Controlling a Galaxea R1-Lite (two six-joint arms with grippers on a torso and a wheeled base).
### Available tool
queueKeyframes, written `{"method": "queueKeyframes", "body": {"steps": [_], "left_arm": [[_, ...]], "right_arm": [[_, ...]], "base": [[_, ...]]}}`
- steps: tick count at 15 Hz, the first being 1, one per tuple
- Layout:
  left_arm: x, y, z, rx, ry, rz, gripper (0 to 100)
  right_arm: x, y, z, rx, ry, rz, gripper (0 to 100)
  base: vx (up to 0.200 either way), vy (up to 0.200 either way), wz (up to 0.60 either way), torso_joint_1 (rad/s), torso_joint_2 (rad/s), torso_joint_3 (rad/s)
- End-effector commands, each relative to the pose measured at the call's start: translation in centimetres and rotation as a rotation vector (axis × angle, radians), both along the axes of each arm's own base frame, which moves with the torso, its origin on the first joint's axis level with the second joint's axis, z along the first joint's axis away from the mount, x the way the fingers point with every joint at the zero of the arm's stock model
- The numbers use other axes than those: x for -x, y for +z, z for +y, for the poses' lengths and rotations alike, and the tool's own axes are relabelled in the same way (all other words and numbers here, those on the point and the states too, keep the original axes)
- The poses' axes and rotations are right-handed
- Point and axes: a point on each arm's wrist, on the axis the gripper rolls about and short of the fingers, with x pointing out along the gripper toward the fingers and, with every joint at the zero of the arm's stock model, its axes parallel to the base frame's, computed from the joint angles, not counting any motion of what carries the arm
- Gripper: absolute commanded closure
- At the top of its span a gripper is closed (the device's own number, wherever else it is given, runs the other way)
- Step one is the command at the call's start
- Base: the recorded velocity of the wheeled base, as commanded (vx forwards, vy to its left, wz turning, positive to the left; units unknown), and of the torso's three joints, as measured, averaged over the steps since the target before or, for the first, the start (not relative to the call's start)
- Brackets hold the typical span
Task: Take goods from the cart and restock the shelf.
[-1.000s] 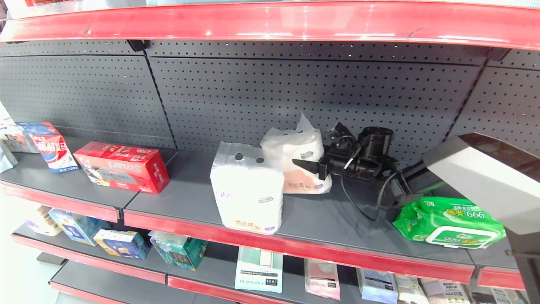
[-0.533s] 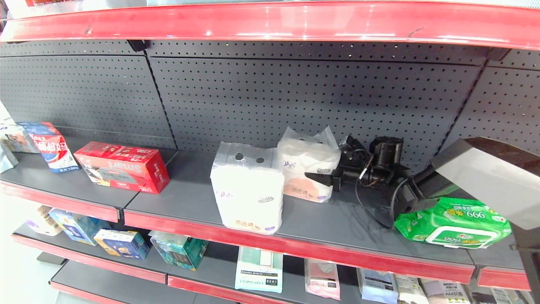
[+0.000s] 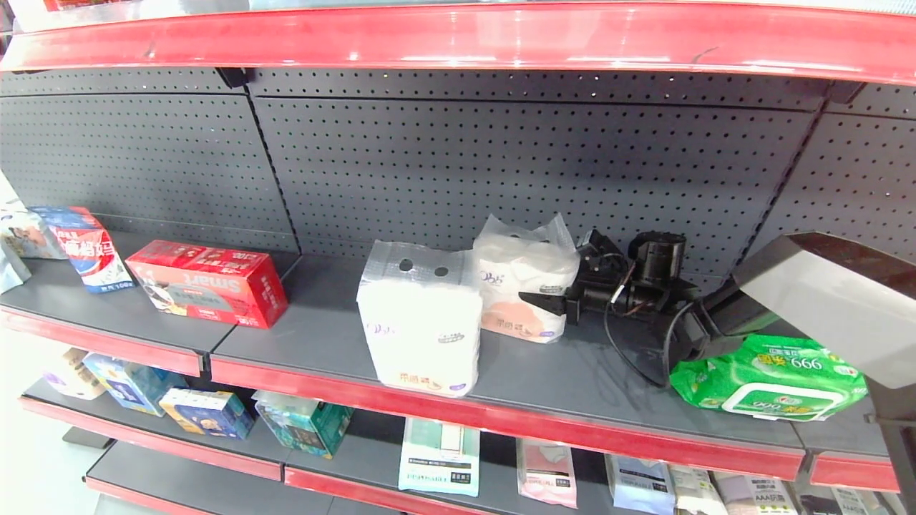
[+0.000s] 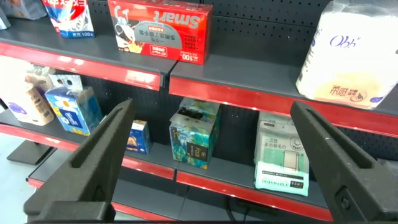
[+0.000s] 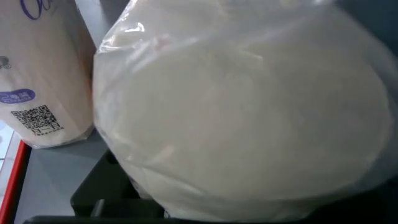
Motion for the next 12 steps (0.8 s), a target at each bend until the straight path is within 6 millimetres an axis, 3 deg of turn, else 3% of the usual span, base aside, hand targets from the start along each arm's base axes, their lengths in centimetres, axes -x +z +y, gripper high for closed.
{"method": "queueKeyframes", "body": {"steps": [1, 12], "left_arm": [[0.0, 0.0, 0.0, 0.001, -0.001, -0.001, 0], [0.0, 0.0, 0.0, 0.001, 0.001, -0.001, 0]], "right_arm": [[-0.2, -0.2, 0.8, -0.004, 0.015, 0.001, 100], [-0.1, 0.0, 4.7, -0.015, 0.097, -0.029, 100]], "base": [[0.0, 0.0, 0.0, 0.0, 0.0, 0.0], [0.0, 0.0, 0.0, 0.0, 0.0, 0.0]]}}
